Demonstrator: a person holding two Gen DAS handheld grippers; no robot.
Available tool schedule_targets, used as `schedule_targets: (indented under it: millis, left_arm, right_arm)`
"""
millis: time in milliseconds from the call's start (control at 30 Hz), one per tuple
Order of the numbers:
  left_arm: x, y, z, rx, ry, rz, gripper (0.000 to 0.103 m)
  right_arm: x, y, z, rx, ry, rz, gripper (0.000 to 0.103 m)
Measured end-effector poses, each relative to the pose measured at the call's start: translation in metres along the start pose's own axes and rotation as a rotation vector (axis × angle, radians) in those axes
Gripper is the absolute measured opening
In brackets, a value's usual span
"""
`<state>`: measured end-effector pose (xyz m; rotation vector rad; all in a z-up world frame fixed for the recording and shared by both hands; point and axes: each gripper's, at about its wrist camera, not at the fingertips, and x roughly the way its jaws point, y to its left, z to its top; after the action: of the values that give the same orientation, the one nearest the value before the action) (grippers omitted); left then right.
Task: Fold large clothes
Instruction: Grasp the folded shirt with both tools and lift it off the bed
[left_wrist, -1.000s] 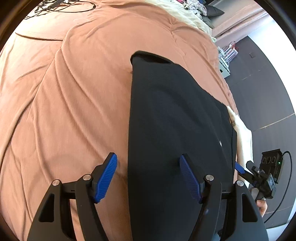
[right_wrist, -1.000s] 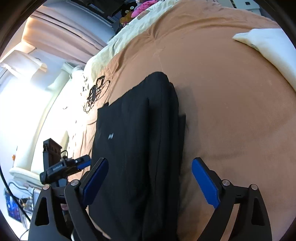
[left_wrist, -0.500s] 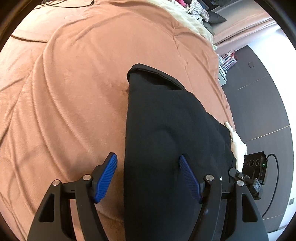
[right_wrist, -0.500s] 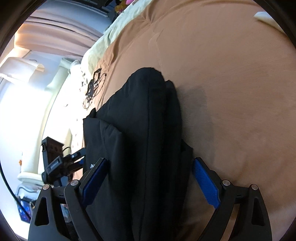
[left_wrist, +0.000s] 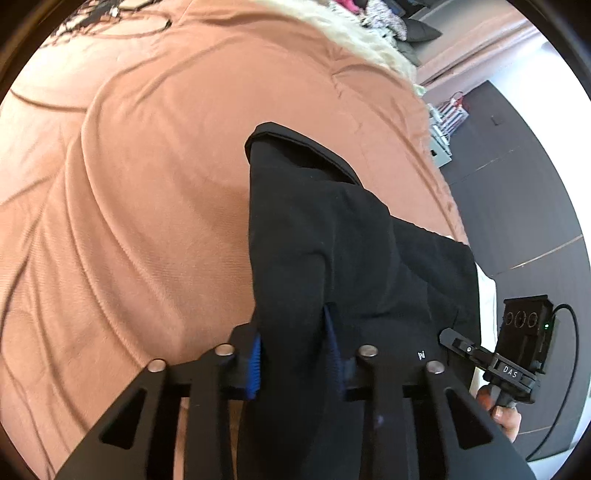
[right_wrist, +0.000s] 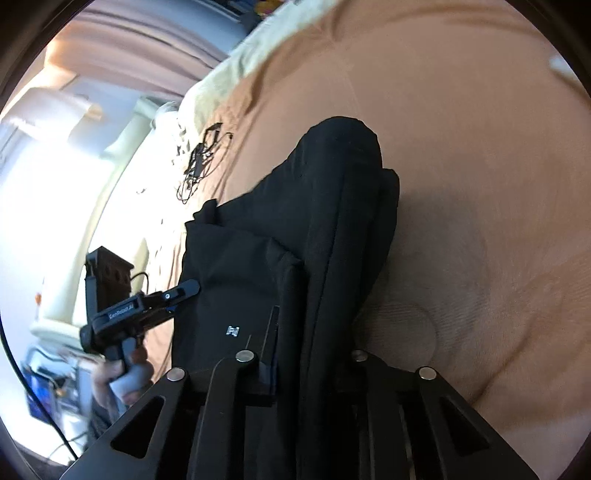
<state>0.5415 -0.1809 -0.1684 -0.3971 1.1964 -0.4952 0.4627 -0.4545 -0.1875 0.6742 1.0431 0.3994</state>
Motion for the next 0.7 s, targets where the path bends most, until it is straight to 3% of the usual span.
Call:
schedule_targets:
  millis: [467,700]
  left_arm:
    - [-0.121,-0.022,-0.026,0.038,-0.193,-0.097,0.022]
    - [-0.189,-0.013,-0.041,0.045,-0.293,-0.102,0.022]
  right_arm:
    - [-0.081,0.095,-0.027,-0.145,-0.145,0.032,0.016]
    - [-0.099,0.159,-0.037,-0.236,-0.190,0.076,0.016]
